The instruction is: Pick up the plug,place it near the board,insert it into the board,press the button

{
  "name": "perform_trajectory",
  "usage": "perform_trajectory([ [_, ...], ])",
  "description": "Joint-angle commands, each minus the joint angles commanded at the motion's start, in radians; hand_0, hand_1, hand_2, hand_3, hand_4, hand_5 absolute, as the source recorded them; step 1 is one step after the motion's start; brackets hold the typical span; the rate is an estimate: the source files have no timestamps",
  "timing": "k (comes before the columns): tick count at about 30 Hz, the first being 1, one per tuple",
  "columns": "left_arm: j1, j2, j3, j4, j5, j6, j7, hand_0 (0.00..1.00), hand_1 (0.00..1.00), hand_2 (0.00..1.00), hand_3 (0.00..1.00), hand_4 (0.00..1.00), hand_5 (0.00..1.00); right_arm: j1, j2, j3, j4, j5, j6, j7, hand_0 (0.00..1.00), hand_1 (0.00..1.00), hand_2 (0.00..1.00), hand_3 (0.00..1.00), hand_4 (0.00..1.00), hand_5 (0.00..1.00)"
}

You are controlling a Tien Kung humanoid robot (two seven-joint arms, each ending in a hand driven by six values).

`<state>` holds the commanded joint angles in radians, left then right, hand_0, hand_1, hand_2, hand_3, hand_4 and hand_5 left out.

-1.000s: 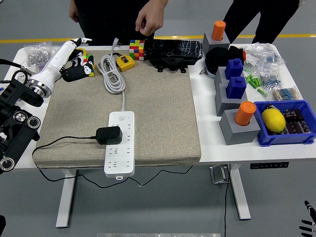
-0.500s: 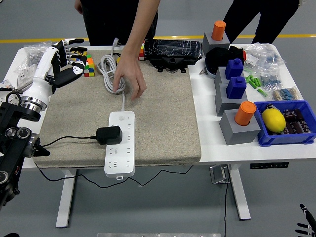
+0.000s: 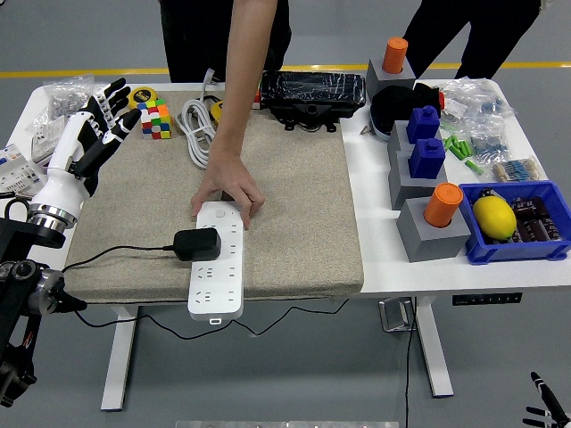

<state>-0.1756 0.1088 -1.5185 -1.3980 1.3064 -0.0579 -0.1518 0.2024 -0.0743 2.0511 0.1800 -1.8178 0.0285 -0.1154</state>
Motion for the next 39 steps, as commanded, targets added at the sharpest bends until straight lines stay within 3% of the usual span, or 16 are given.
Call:
perform_trajectory([
  [10, 0.057, -0.038, -0.033, -0.041, -0.003, 0.003, -0.007, 0.981, 0.998, 0.978, 0.975, 0.998, 0.998, -0.024, 0.017, 0.004, 0.0, 0.002, 0.002, 0.004, 0.856, 0.752, 0.705, 0.763, 0.998, 0.998],
  [22, 0.073, -0.041, -0.023, -0.05, 0.002, 0.021, -0.015, 0.944, 0.984, 0.962, 0.974, 0.998, 0.998, -0.03, 0.02, -0.002, 0.0, -0.002, 0.004, 0.004, 0.856, 0.752, 0.705, 0.764, 0.998, 0.998],
  [25, 0.074, -0.022, -0.019, -0.056, 0.027, 0.016, -0.002, 0.944, 0.984, 0.962, 0.974, 0.998, 0.998, -0.03, 0.02, -0.003, 0.0, -0.005, 0.005, 0.003, 0.856, 0.752, 0.705, 0.764, 0.998, 0.998],
  [26, 0.074, -0.006, -0.018, -0.062, 0.055, 0.001, 0.013, 0.952, 0.971, 0.956, 0.98, 0.998, 0.666, -0.029, 0.02, -0.003, 0.0, -0.007, 0.005, 0.003, 0.856, 0.752, 0.705, 0.764, 0.998, 0.998],
  [28, 0.07, 0.037, -0.012, -0.08, 0.127, -0.037, 0.051, 0.952, 0.971, 0.956, 0.98, 0.998, 0.666, -0.028, 0.021, -0.004, 0.0, -0.007, 0.005, 0.003, 0.856, 0.752, 0.705, 0.764, 0.998, 0.998],
  [31, 0.06, 0.123, 0.015, -0.113, 0.243, -0.091, 0.113, 0.952, 0.971, 0.956, 0.98, 0.998, 0.666, -0.021, 0.019, -0.007, 0.0, -0.001, 0.004, 0.003, 0.856, 0.752, 0.705, 0.764, 0.998, 0.998],
  [32, 0.059, 0.145, 0.021, -0.123, 0.265, -0.107, 0.124, 0.971, 0.998, 0.995, 0.998, 0.998, 0.552, -0.02, 0.018, -0.006, 0.0, 0.0, 0.003, 0.003, 0.856, 0.752, 0.705, 0.764, 0.998, 0.998],
  [34, 0.059, 0.185, 0.033, -0.151, 0.298, -0.14, 0.144, 0.971, 0.998, 0.995, 0.998, 0.998, 0.552, -0.014, 0.016, -0.006, 0.0, 0.002, 0.002, 0.002, 0.856, 0.752, 0.705, 0.764, 0.998, 0.998],
  [37, 0.06, 0.216, 0.051, -0.183, 0.346, -0.177, 0.168, 0.971, 0.998, 0.995, 0.998, 0.998, 0.552, -0.007, 0.014, -0.007, 0.0, 0.008, 0.0, 0.002, 0.856, 0.752, 0.705, 0.764, 0.998, 0.998],
  [38, 0.059, 0.221, 0.058, -0.19, 0.367, -0.184, 0.175, 0.998, 0.998, 0.998, 0.998, 0.998, 0.415, -0.005, 0.013, -0.007, 0.0, 0.008, 0.0, 0.001, 0.855, 0.752, 0.705, 0.764, 0.998, 0.998],
  [39, 0.058, 0.225, 0.069, -0.194, 0.388, -0.195, 0.183, 0.998, 0.998, 0.998, 0.998, 0.998, 0.415, -0.002, 0.011, -0.005, 0.0, 0.006, -0.001, 0.0, 0.855, 0.752, 0.705, 0.764, 0.998, 0.998],
])
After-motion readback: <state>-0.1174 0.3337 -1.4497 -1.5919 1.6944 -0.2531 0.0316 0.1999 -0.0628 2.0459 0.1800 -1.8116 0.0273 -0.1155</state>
